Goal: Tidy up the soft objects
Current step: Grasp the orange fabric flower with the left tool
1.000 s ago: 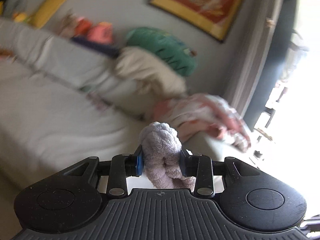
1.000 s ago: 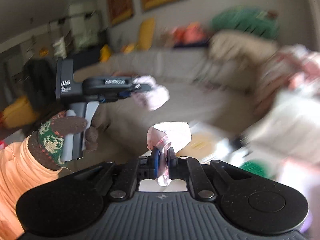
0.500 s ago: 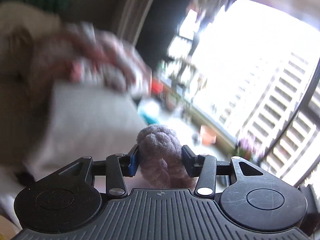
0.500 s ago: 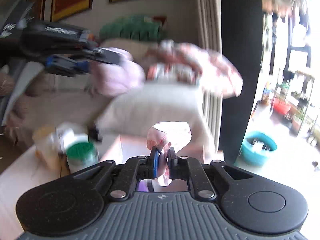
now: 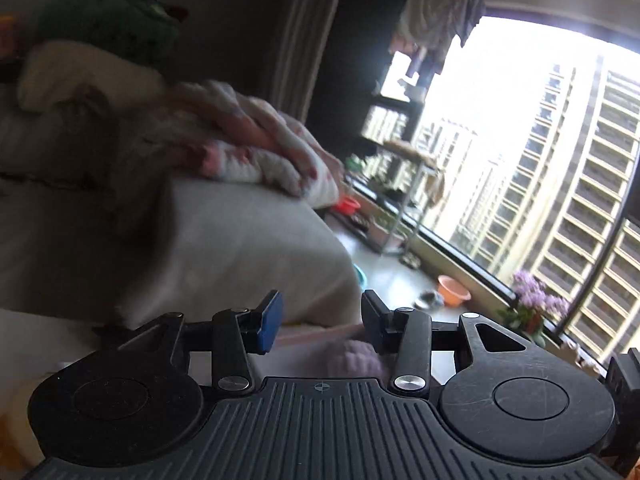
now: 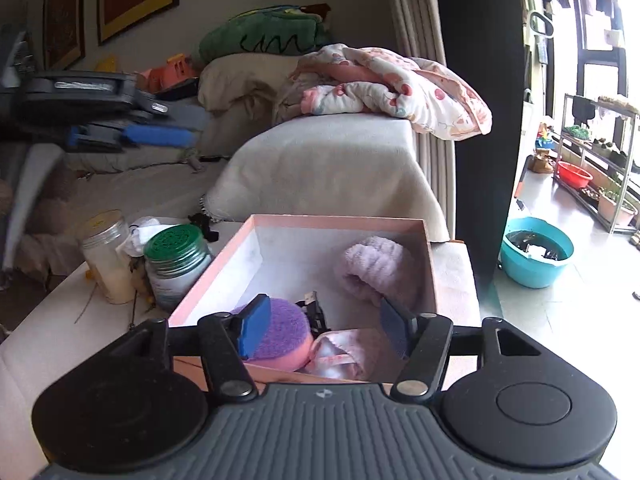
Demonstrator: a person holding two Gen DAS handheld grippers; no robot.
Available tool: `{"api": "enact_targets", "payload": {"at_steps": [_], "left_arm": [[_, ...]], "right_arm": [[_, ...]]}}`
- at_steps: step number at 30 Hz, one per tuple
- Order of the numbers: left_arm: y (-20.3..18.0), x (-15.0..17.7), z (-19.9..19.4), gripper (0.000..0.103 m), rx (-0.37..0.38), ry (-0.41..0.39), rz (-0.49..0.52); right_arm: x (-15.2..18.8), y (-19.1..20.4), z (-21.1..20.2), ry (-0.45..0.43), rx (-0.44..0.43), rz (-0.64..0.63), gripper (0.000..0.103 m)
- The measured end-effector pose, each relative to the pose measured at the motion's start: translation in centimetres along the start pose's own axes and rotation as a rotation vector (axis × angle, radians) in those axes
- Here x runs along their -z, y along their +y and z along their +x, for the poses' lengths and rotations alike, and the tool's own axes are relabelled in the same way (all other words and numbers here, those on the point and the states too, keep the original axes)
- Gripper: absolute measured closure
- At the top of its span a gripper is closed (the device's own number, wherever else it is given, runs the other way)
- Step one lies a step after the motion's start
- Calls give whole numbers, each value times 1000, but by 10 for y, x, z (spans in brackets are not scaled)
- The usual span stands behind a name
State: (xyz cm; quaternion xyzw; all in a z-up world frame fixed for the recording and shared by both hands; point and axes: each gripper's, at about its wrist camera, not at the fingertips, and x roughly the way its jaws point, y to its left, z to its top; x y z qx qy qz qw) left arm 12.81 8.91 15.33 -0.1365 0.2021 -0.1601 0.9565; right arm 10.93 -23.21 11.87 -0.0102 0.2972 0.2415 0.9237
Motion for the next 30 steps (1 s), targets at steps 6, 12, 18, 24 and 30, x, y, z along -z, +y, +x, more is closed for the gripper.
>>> {"api": "enact_targets", "payload": {"at_steps": [6,12,18,24,30], "left_arm": [[85,23,-93,56,-259,-57,-118],[149,71,-127,56,-360,0,-251],[150,86,-133,55,-339,6,-206],[142,107,-102,55,-341,102,-65],[162,110,-65,55,-382,167,-131]], "right_arm": [[-9,45,6,-24,-22,-69,41],[-52,88,19,-54,-12,43,41],[-98,135,22,-152,-36,91,41],[-76,183,33,-97,-104,-134,41],[-36,208,36,-25,-144,-336,41]]}}
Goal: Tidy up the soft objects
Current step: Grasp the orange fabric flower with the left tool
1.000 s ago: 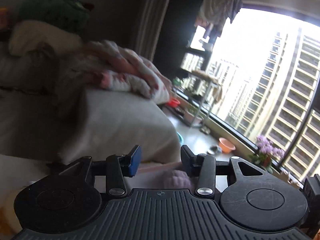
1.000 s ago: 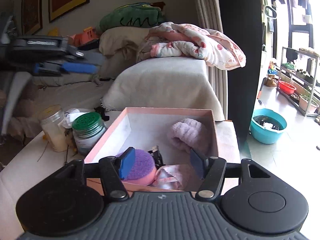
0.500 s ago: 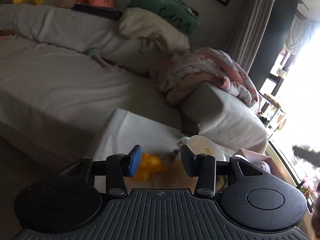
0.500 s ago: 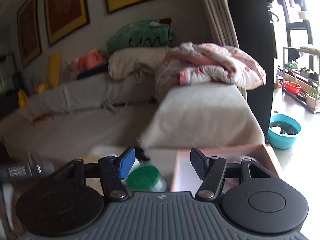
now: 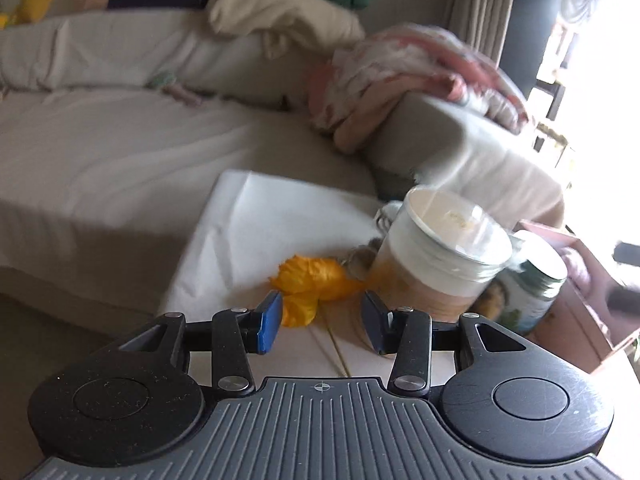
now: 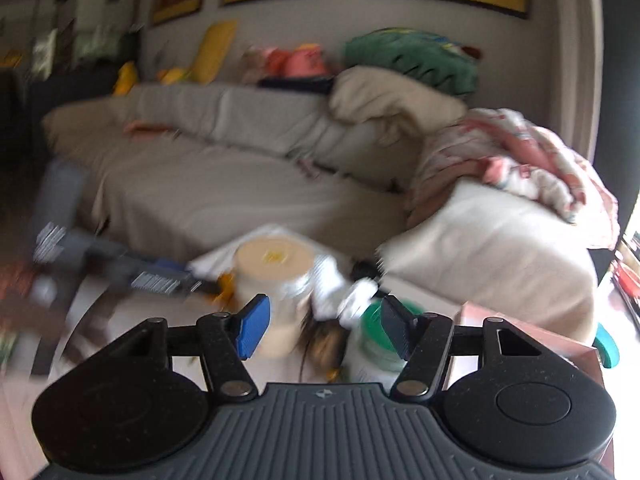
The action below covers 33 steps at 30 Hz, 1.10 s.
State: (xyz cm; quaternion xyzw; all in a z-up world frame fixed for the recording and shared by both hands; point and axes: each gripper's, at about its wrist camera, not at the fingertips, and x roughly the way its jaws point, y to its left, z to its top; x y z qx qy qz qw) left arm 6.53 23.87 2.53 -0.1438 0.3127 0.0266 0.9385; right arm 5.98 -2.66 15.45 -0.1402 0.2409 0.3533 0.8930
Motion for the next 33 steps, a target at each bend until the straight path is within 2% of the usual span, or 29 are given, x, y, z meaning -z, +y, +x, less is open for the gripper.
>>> {"api": "enact_targets", "payload": {"at_steps": [3,7,9,13,18,21,27,31,33], "left_arm": [[-5,1,17,55,-20,38,15],[0,-7,35,55,-61,9,19],[3,-13,43,61,-62,21,11],[9,-21,59,62,-71,53,20],[14,-29,70,62,-61,33,35],[10,-32,68,63,-62,23,82],[12,-26,53,62,-7,14,162],[16,-21,41,62,-38,25,240],[21,-24,34,62,-25,24,218]], "right_arm": [[11,10,0,15,-10,-70,41],[24,22,6,46,-8,-152,41],[25,23,9,60,-25,-155,41],[29,21,9,77,-49,-152,41],[27,17,6,76,-61,-155,41],[22,14,2,58,-34,-180,41],[19,18,13,40,90,-307,41],[14,10,24,63,42,-245,41],[16,9,27,70,28,-229,41]]}}
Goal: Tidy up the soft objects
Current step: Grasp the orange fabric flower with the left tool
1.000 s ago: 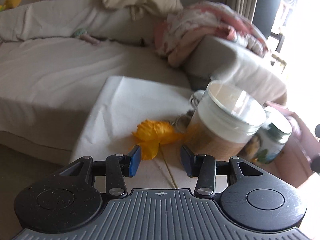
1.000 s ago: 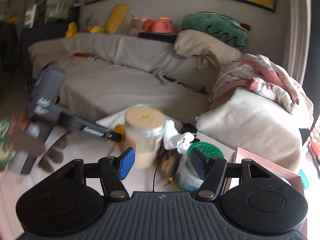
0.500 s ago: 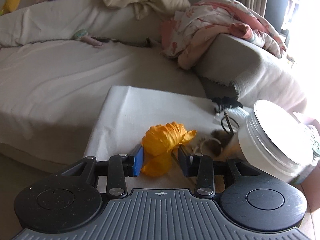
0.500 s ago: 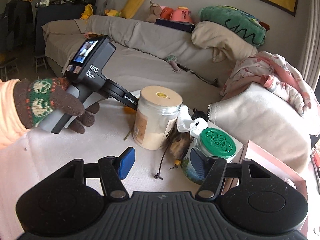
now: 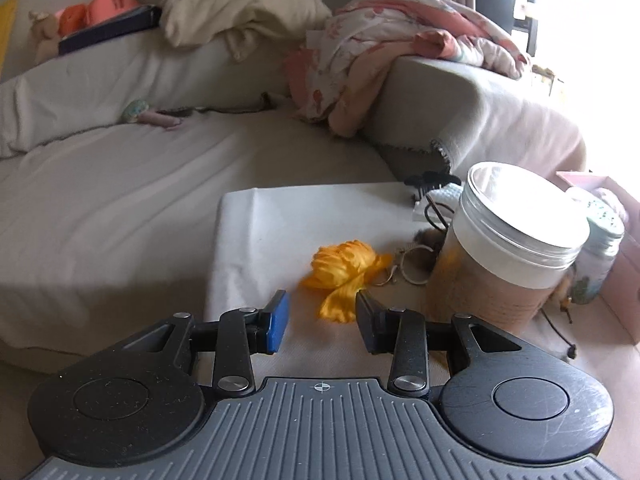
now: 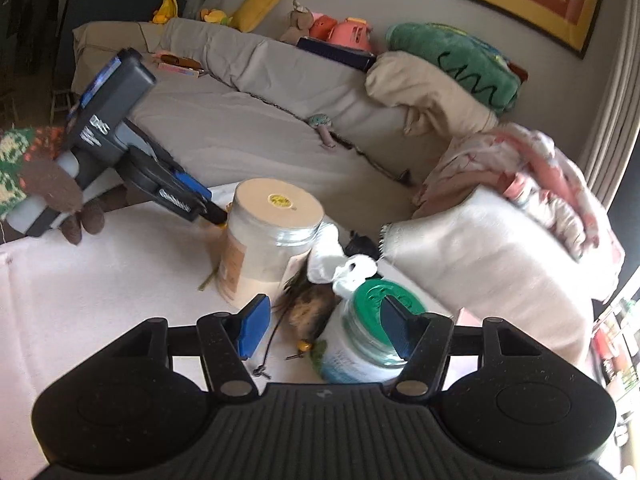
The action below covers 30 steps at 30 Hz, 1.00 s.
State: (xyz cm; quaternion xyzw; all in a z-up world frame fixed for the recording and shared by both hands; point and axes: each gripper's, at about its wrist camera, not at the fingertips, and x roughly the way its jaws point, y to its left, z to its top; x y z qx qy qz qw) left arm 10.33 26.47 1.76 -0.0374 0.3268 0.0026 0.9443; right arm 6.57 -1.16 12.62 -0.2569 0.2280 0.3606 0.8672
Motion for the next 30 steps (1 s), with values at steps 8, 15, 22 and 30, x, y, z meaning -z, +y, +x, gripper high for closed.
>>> {"api": "enact_targets", "payload": {"at_steps": [8,15,22,30], "left_arm": [[10,-34,23,62,97,24,-274],[-7,-31,47,64,10,82,-81],[-9,-15,33,61,41,93,159],[-7,-5,29,59,113,124,131]], "right_arm": [[16,0,7,44,-52,46,41],[32,-8,-2,52,-69,52,41],[27,-9,-1,23,-43,20,41],[-4,11,31,-6,69,-166,53]]}}
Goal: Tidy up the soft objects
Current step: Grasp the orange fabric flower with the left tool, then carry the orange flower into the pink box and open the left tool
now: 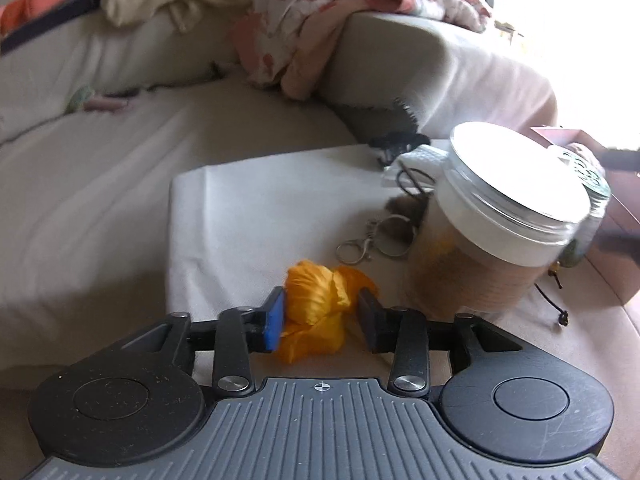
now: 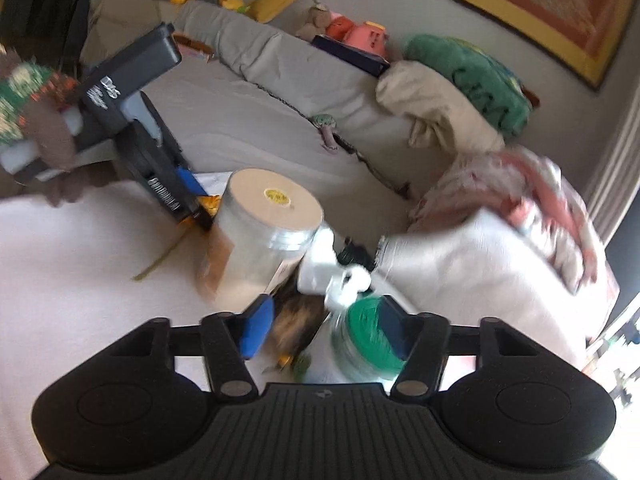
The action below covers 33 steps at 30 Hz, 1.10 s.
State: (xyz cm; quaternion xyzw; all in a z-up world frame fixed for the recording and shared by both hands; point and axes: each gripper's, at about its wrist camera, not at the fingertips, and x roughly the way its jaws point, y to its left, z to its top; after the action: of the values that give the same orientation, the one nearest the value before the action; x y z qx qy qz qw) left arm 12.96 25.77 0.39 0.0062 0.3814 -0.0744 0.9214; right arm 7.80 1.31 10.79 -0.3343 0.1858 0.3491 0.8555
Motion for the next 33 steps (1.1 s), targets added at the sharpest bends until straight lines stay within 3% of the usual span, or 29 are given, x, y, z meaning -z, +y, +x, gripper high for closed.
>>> {"api": "enact_targets", "payload": {"at_steps": [1,6,8,9,10,12,15,21,28,33], "left_arm": [[-1,1,-1,59,0,0,2],[-1,11,-9,59,-2,-20,-41],[-3,13,-9,59,-9,-39,-59],[-3,14,-9,60,-12,-50,-67],[-3,15,-8,61,-21,-64,-71],[-2,16,-6,75,-45,-85,-70],[0,13,-5,79,-35,-100,-78],[19,-7,-29,80,-12,-150,-177],[4,-48,-89,80,-48,-254,-125],[-29,-89,-119,80,31,-331,-106]], "right_arm": [[-3,4,6,7,18,-37,58],[-11,23,33,31,112,-176,59],[-13,26,41,43,110,-189,72],[-14,27,43,56,109,-189,91],[-16,26,44,61,108,-179,99],[-19,21,34,27,116,-148,99],[-28,7,15,-22,140,-88,100],[-46,-31,-31,-131,185,56,101],[-53,-93,-71,-229,215,245,101],[-45,-130,-104,-299,315,309,101]]}}
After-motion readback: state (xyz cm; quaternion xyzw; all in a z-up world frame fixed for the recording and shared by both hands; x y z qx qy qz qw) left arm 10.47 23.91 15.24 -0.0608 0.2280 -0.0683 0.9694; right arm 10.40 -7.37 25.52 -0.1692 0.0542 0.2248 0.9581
